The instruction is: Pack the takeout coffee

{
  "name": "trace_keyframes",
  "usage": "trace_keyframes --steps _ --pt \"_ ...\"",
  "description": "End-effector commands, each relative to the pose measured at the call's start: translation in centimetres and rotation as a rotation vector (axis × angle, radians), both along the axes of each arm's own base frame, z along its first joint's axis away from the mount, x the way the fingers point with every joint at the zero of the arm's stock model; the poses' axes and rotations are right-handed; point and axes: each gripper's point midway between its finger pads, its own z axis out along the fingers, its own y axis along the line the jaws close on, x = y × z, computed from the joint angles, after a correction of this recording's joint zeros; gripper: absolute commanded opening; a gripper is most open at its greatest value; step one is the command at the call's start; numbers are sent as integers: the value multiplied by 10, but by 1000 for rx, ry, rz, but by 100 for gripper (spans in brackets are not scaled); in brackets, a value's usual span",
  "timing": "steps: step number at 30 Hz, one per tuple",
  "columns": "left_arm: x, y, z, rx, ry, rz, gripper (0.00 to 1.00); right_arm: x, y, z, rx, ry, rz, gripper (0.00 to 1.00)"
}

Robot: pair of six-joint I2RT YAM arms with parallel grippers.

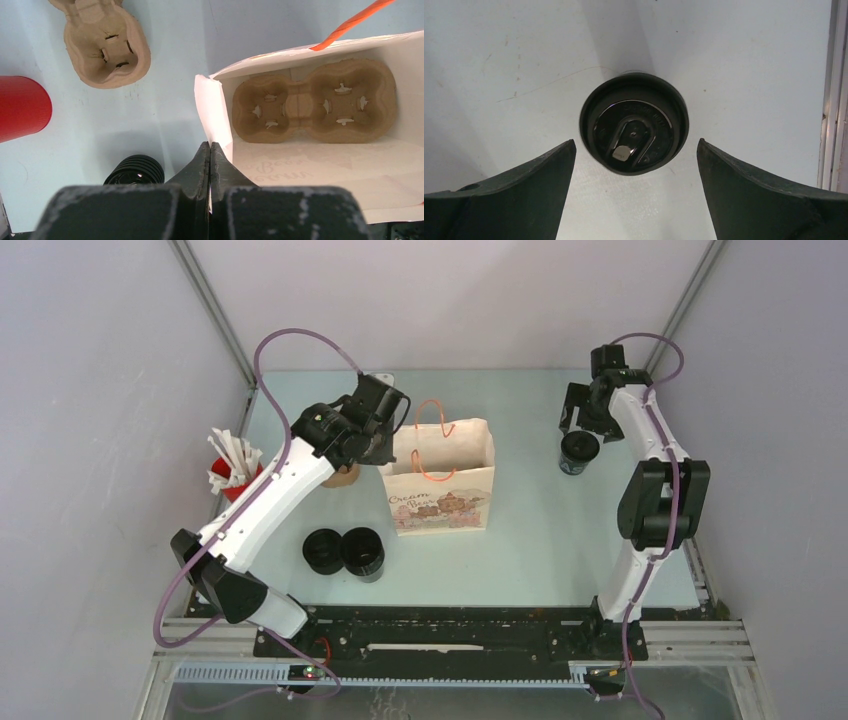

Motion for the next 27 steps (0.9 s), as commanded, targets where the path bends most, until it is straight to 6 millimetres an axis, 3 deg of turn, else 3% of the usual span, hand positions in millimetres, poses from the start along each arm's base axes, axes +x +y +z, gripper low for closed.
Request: trace_keyframes --steps 1,11,21,27 --pt "-1 1 12 -30 -31 -8 0 10 -12 1 7 -13 -6 100" --pt "0 -1 11 -28 -25 -8 0 13 -8 -9 39 -3 8 99" --pt "3 -5 10 -29 -18 -14 0 9 -7 17 1 -59 8 99" --pt "3 -7 9 -32 -11 -21 0 10 -7 6 13 -36 13 99"
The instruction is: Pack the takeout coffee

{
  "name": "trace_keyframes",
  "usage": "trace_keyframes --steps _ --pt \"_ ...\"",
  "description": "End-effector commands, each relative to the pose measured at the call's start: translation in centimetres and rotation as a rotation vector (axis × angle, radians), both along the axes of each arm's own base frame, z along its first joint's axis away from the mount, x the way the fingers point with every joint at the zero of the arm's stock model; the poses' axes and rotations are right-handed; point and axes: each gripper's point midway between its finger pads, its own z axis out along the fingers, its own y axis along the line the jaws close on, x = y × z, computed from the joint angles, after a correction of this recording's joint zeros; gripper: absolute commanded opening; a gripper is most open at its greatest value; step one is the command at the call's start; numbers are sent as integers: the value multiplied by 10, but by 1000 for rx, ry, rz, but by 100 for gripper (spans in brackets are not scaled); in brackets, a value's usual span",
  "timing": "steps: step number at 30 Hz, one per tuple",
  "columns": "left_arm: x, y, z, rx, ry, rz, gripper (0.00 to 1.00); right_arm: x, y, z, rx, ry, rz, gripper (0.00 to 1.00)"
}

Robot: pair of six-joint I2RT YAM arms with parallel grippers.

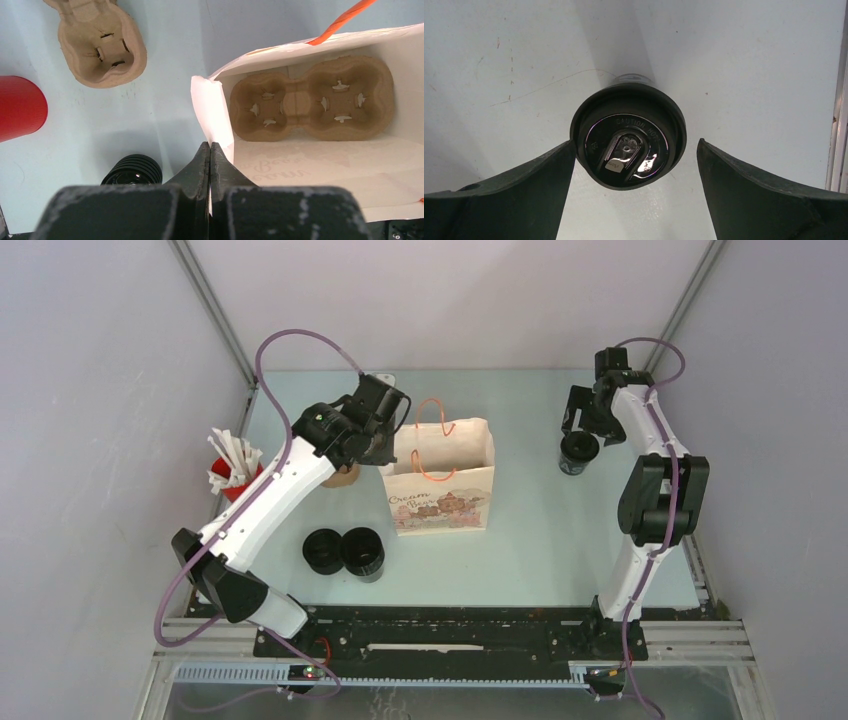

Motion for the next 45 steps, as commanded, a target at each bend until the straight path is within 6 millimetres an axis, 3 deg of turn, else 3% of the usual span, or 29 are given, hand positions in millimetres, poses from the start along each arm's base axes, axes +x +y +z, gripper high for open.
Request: trace_keyframes --steps 1,19,37,41,45 --pt "4 -4 11 -24 -23 -11 0 9 -1 22 -12 -69 22 99" --pt "3 -3 8 -16 -17 -10 0 10 6 3 -10 -14 44 93" --pt "3 -2 5 -9 -14 -6 0 9 7 -4 -36 11 48 87" --pt "3 -2 4 -6 -12 -6 0 8 4 -4 -62 17 39 80" --pt "7 2 7 16 -30 8 0 9 4 5 -65 -6 31 61"
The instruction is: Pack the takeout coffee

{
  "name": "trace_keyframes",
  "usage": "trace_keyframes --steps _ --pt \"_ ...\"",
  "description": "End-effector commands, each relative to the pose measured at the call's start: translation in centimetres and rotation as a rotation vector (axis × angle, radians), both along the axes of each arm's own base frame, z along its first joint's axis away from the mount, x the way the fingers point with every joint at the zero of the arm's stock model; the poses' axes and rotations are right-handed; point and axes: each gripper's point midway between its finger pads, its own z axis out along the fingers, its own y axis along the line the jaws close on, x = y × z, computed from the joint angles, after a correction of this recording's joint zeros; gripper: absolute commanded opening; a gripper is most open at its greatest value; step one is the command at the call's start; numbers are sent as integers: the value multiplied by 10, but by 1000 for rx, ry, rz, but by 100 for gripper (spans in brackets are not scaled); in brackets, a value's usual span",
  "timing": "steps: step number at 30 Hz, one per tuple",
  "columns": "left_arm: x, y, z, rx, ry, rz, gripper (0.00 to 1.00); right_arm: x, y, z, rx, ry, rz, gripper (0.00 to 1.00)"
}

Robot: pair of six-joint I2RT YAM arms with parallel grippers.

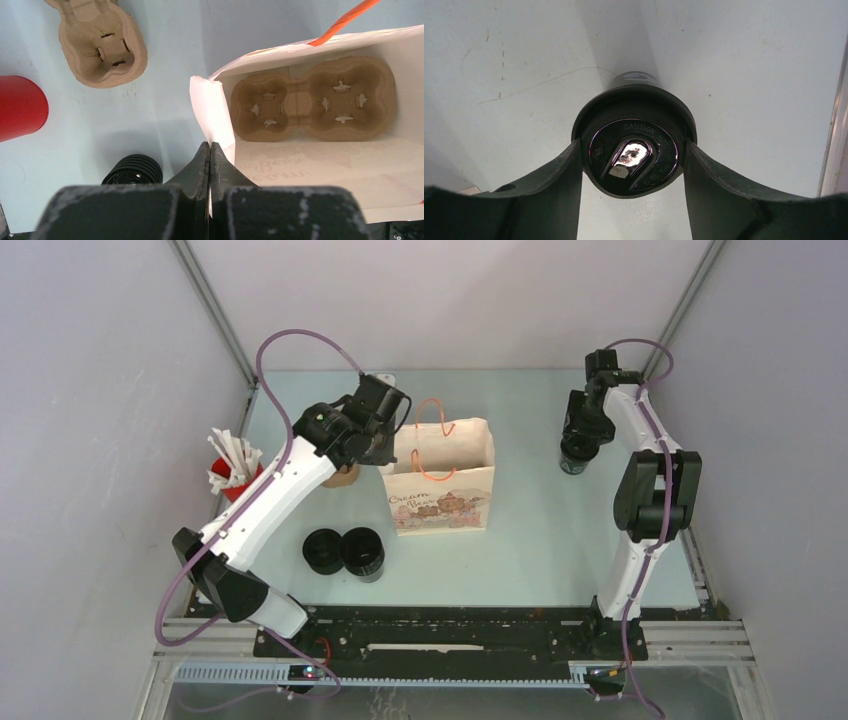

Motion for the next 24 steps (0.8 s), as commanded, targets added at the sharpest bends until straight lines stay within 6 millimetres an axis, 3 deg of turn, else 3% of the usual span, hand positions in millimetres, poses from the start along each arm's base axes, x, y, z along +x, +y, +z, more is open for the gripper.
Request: trace_keyframes --steps 1,4,8,11,17,24 --pt "9 3 10 23 -40 8 0 7 -3 22 -29 -54 -9 58" --pt "16 7 23 41 -87 16 0 5 13 40 -31 -99 17 56" --pt "28 4 53 19 -204 -13 0 -7 37 87 9 -245 46 52" --pt "36 1 75 -13 -320 -49 0 -25 66 128 58 -379 110 52" --pt "42 -2 97 -37 -471 -114 0 -82 135 209 184 -632 334 51" --pt "30 -11 90 -121 -566 -203 0 -168 178 259 233 -806 608 48"
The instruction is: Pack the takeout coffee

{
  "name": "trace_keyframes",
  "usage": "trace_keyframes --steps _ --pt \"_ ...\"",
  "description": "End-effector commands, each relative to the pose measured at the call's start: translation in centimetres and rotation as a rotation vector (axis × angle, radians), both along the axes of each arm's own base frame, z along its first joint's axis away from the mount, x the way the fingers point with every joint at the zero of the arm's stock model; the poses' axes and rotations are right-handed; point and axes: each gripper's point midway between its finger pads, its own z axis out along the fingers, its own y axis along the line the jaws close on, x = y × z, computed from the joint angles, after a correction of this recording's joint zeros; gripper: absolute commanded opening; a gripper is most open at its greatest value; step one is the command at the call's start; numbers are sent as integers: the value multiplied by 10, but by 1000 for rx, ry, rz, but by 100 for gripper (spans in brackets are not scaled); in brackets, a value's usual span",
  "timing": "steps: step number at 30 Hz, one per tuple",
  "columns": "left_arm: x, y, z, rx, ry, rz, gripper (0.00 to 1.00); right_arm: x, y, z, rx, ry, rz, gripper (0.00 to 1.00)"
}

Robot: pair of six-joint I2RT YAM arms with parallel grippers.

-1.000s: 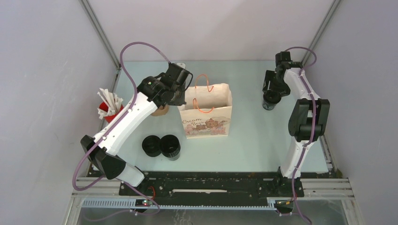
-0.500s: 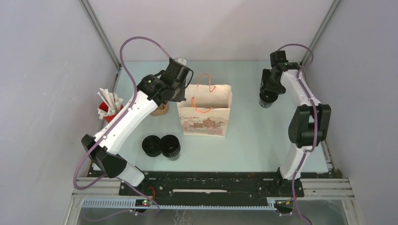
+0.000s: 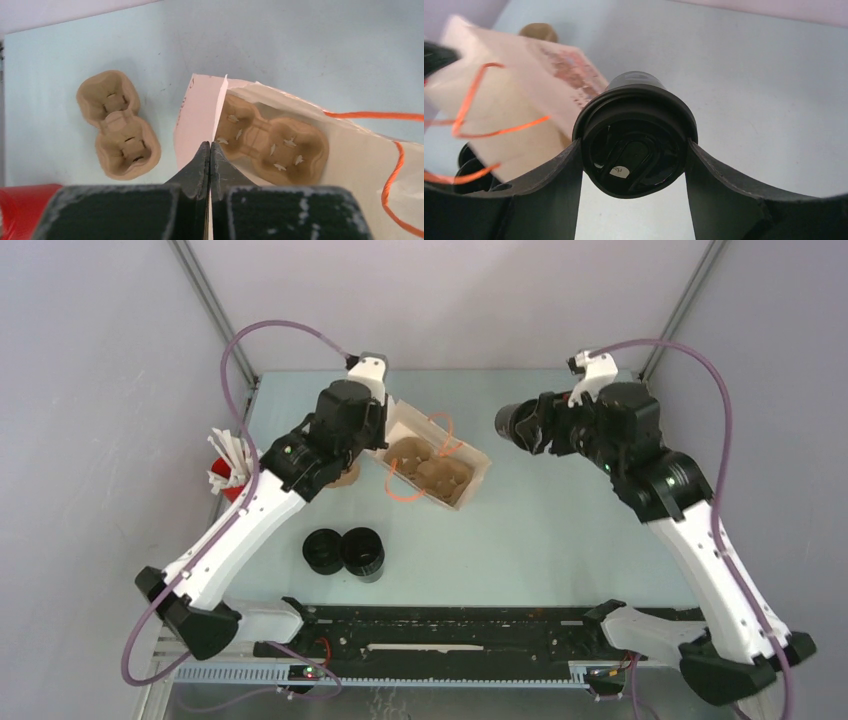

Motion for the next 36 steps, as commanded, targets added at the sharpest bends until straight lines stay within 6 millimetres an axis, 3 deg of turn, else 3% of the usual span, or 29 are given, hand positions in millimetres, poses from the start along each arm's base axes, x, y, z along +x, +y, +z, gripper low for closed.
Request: trace_keyframes --steps 1,3,4,7,12,16,26,32,36 --pt "-6 -10 9 -78 -136 -98 0 -41 23 12 -25 -86 164 48" --pt "-18 -13 8 -127 -203 -148 0 -70 43 16 -30 -111 286 47" --pt "-22 -13 -4 -124 -210 -156 0 -82 49 18 -34 -123 327 47" --pt "-41 -3 -9 -160 -307 -152 0 -112 63 23 -46 -157 424 46" --pt "-71 -11 -9 -235 -469 -204 0 -145 78 32 -45 -201 530 43" --pt "-75 -8 -8 -248 -518 -176 0 -166 89 35 -80 -234 633 40" --pt "-66 -21 -21 -210 -428 -155 0 -192 99 20 -181 -190 714 38" --pt "-67 -19 -17 -204 -404 -142 0 -194 100 1 -253 -123 683 35" --pt "-70 -19 -18 -193 -409 -155 0 -190 102 0 -302 -130 633 34"
